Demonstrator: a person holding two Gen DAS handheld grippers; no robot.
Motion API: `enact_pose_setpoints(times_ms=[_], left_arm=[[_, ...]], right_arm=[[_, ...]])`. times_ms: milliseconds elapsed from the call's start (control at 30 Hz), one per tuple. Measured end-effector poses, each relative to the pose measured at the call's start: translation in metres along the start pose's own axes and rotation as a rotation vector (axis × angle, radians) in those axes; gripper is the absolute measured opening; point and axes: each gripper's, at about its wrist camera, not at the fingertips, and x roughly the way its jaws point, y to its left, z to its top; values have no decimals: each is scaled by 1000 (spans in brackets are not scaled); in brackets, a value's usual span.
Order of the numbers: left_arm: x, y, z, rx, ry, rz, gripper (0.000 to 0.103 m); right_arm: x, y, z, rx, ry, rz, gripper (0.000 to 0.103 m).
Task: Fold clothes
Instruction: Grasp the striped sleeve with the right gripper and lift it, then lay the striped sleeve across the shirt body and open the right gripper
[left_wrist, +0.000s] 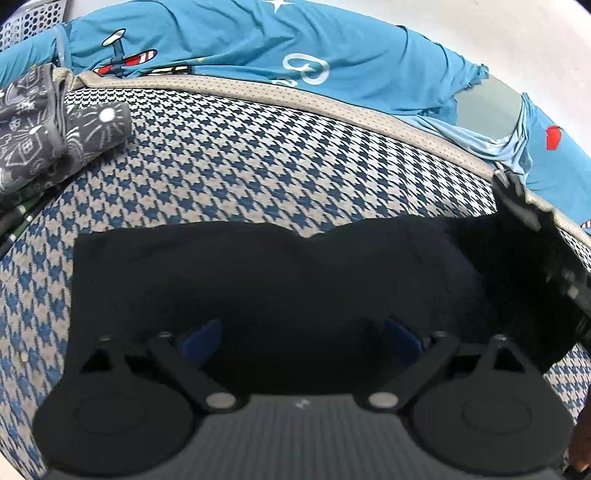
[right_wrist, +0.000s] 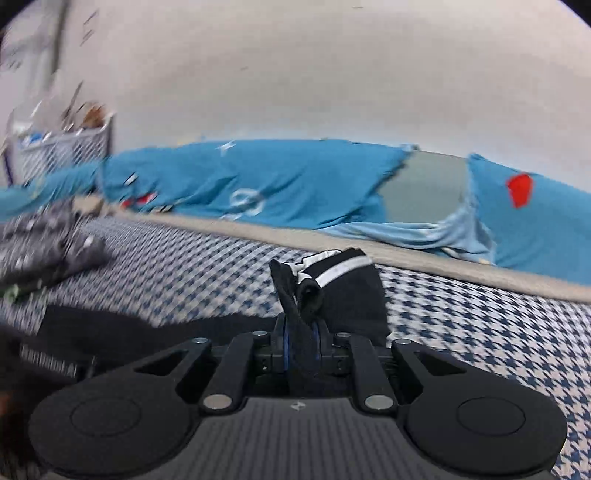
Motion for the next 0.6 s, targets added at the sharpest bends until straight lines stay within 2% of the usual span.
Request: enact_pose_setpoints(times_ms=[233,400,467,533,600], left_arm=[[-1,7,0,-7,-1,7,95],[-2,9,0,-10,-1,11,95],[-2,9,0,-11,-2,11,95],[-2,9,0,-11,-2,12,95],[-2,8,0,-10,-4,10,95]], right_arm=[[12,18,-21,-122,63,39,13],[21,28,-36,-199,111,66,19],[17,28,-35,-181,125,92,34],[13,28,-33,-157,138,119,45],[9,28,-31,-133,151,145,45]])
